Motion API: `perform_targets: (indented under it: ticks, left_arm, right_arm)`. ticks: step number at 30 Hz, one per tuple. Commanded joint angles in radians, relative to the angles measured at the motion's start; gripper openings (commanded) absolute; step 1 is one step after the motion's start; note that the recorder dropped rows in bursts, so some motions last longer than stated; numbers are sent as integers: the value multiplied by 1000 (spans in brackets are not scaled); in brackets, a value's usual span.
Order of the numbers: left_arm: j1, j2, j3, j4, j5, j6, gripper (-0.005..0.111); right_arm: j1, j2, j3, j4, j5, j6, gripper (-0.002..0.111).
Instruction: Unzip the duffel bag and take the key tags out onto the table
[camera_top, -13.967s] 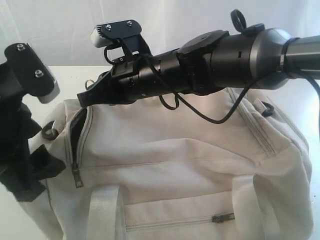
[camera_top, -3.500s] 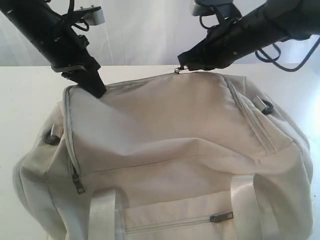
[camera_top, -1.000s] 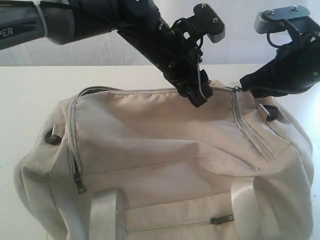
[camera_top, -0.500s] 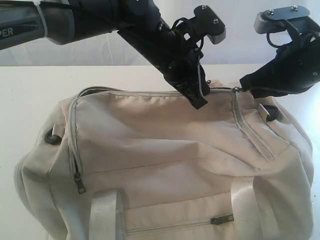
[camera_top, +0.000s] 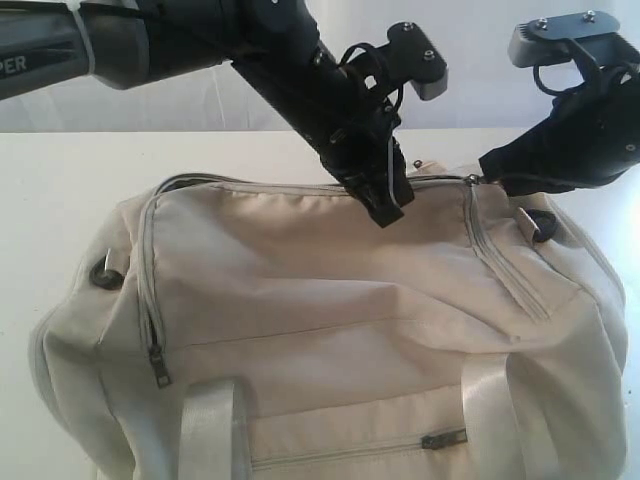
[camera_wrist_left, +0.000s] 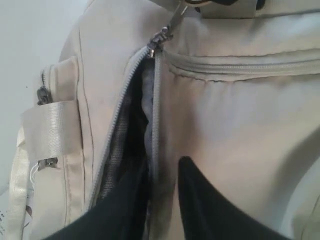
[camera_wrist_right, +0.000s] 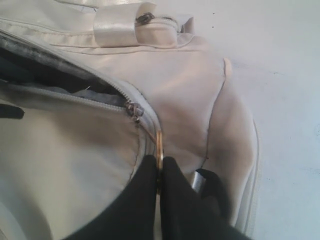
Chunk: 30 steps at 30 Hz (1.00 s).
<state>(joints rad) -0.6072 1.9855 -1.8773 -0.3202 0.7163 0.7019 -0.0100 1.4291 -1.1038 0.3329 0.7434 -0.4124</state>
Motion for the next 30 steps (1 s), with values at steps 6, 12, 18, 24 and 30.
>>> perform_targets:
  ticks: [6, 12, 18, 24, 30]
  left_arm:
    - [-5, 17, -4, -8, 1, 9, 35]
    - [-5, 31, -4, -12, -4, 1, 11]
    - [-5, 31, -4, -17, -47, -52, 0]
    - [-3, -4, -9, -22, -48, -63, 0]
    - [24, -64, -9, -22, 16, -76, 0]
  right_arm:
    - [-10, -6, 8, -12, -7, -11, 0]
    - [-10, -6, 8, -12, -7, -11, 0]
    - [-10, -6, 8, -12, -7, -11, 0]
    - [-10, -6, 8, -12, -7, -11, 0]
    - [-10, -8, 8, -12, -16, -11, 0]
